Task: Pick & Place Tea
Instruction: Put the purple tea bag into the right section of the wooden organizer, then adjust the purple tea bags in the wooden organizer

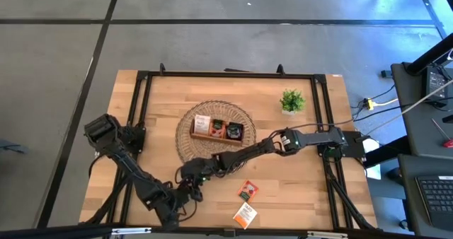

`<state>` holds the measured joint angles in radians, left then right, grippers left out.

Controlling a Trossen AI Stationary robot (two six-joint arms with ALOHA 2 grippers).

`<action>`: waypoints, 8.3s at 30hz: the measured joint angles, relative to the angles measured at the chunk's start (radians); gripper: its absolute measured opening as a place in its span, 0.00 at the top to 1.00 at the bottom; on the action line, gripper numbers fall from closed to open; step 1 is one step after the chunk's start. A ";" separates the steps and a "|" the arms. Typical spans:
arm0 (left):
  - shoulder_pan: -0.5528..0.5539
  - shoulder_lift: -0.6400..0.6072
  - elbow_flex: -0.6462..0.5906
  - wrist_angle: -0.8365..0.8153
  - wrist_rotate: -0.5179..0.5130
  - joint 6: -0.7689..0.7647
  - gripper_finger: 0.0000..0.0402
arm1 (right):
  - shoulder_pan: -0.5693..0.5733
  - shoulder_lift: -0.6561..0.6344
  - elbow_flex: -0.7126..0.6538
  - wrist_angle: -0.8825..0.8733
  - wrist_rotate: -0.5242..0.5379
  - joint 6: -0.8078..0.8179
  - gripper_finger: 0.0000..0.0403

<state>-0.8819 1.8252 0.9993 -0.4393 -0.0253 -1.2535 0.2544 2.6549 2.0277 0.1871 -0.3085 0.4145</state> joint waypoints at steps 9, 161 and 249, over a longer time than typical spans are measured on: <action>0.030 -0.044 -0.011 0.033 0.023 -0.056 1.00 | 0.019 0.001 0.000 -0.004 0.046 -0.053 0.60; -0.006 -0.424 -0.002 -0.189 -0.684 -0.112 1.00 | -0.370 -0.640 -0.069 -1.420 0.220 -0.557 0.79; -0.005 -0.425 -0.002 -0.200 -0.691 -0.086 1.00 | -0.429 -0.656 -0.377 -1.121 0.000 -0.527 0.98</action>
<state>-0.8871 1.4006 0.9974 -0.6391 -0.7166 -1.3392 -0.1749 1.9991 1.6512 -0.9336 -0.3080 -0.1128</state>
